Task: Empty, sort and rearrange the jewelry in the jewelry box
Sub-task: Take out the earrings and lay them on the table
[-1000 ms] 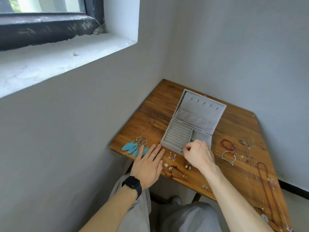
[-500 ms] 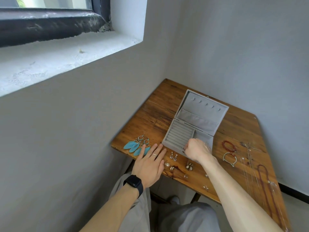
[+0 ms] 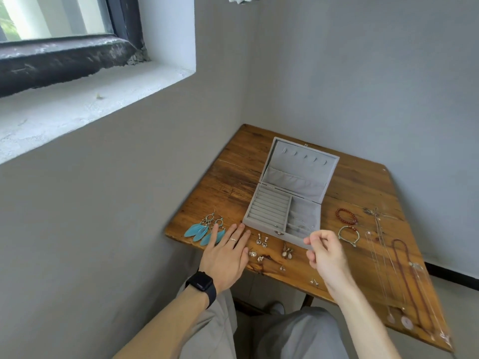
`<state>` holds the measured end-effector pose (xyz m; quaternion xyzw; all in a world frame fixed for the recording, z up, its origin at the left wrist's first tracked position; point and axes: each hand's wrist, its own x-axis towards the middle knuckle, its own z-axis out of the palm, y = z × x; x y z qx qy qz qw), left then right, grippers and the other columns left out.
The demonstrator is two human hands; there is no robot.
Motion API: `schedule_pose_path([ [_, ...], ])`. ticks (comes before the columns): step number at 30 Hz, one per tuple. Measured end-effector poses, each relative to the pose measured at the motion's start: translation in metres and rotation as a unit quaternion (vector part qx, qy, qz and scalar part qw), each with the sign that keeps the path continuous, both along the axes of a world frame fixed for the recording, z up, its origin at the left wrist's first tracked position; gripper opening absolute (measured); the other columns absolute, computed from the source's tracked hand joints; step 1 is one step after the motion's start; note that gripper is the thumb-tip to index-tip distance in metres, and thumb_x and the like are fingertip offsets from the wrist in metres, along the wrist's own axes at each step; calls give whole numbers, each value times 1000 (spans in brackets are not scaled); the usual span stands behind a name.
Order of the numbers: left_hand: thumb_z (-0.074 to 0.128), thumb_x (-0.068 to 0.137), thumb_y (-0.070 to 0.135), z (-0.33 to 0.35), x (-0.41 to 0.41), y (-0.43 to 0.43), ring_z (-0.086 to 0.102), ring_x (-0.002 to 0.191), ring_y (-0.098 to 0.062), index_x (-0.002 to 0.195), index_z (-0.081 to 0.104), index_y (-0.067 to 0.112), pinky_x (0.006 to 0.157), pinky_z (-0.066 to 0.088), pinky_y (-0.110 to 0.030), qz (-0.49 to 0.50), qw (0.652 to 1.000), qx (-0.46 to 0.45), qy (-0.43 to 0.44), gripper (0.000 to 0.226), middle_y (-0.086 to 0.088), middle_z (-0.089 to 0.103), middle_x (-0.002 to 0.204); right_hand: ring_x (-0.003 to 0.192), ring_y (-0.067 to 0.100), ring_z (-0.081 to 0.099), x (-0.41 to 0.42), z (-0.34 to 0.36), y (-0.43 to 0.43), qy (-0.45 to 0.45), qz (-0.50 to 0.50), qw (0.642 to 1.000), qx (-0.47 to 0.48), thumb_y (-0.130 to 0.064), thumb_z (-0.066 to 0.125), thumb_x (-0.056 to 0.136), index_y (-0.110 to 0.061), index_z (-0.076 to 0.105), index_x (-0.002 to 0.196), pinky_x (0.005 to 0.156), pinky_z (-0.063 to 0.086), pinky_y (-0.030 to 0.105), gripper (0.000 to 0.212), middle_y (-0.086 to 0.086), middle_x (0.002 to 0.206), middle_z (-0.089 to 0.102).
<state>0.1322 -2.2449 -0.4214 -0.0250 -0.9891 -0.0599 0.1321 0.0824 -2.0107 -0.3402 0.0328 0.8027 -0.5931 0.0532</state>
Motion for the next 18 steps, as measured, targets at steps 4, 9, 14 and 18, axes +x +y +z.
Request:
schedule_pose_path([
  [4, 38, 99, 39, 10, -6, -3, 54, 129, -16, 130, 60, 23, 121, 16, -53, -7, 999, 19, 27, 42, 3, 61, 136, 57, 9, 48, 35, -16, 38, -11, -59, 991, -123, -12, 51, 103, -15, 63, 102, 52, 39, 26, 12, -1, 83, 67],
  [9, 55, 92, 41, 40, -36, 5, 56, 122, -19, 126, 59, 26, 117, 28, -49, -22, 997, 36, 62, 36, 2, 62, 127, 58, 10, 50, 55, -33, 73, -4, -117, 977, -178, -9, 54, 101, -21, 66, 107, 51, 39, 27, 19, 0, 89, 71],
  [14, 47, 97, 49, 63, -74, 29, 42, 136, -21, 141, 51, 35, 117, 21, -47, -105, 994, -6, -30, 46, 2, 54, 142, 60, 12, 54, 59, -51, 88, -13, -129, 978, -162, -7, 53, 101, -17, 68, 106, 53, 46, 27, 18, 5, 91, 72],
  [18, 40, 102, 50, 63, -86, 35, 43, 134, -20, 138, 57, 36, 114, 27, -41, -130, 988, -47, -72, 42, 4, 54, 143, 58, 14, 60, 61, -64, 94, -20, -143, 973, -181, -7, 55, 99, -14, 68, 105, 57, 54, 28, 16, 6, 89, 72],
])
